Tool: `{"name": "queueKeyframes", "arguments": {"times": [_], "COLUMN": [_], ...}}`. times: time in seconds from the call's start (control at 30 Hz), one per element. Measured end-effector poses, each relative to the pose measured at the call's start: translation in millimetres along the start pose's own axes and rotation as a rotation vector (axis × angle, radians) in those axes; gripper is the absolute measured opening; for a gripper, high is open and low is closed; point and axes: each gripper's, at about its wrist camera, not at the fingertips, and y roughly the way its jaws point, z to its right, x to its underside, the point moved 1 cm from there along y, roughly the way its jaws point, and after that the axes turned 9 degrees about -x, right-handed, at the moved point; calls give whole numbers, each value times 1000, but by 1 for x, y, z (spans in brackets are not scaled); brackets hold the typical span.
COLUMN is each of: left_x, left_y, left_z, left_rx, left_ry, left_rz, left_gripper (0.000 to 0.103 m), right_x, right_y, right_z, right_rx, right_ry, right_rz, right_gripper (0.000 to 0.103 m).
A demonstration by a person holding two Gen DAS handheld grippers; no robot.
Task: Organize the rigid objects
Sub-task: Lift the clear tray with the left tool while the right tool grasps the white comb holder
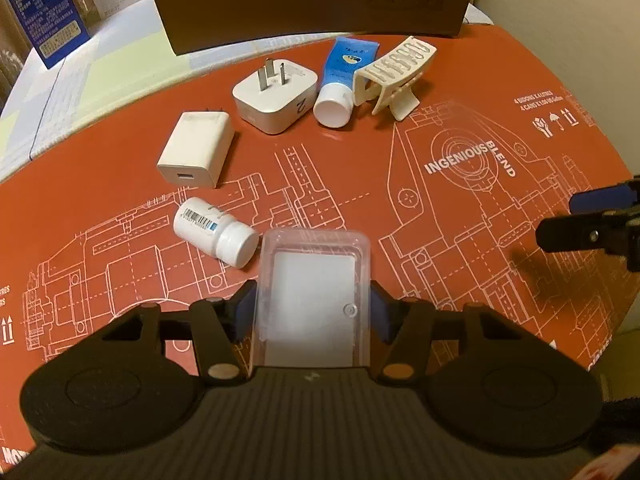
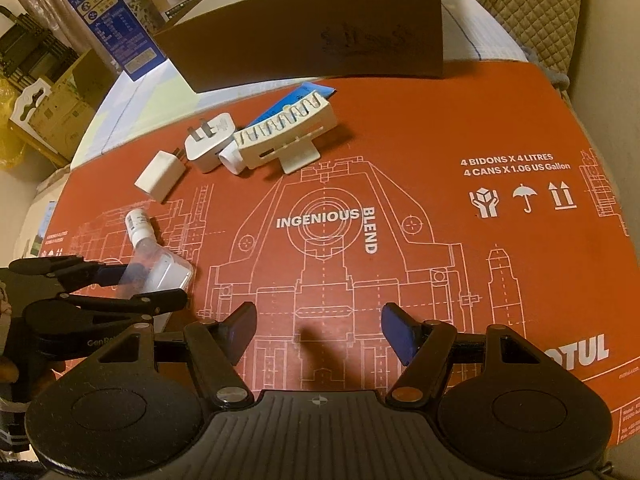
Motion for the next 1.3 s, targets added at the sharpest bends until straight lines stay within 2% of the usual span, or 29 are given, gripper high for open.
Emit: {"name": "queueKeyframes", "arguments": {"times": [0.37,0.6,0.8,0.83,0.9,0.97,1.3], "left_x": [-9,-19,-28,-29,-31,-32,-31], "left_y": [-23,-34,-38,-38,-38,-37,-29], "left_z": [-5,-21,-40,-44,-52,-58,-79], "left_rx": [-8,-33,-70,-75,-91,-104,-150], "left_ry": [-58,-124,-189,-200,-224,-242,-309], "left_rz": [65,91,100,100,99,95,60], "left_gripper": [53,53,53,53,53,53,53], "right_x": [-15,-42,-69,-73,-80,-85,-104], "right_y": [7,12,19,22,26,30,66], "right_z": [-3,-2,1,1,1,1,-9], "right_rx": [-36,-51,-100,-103,-101,-119,-109], "right_ry": [-59,-121,-152,-157,-172,-193,-310], "right_rz": [8,57,120,126,132,142,96], "right_gripper": [66,66,67,69,92,94,95]}}
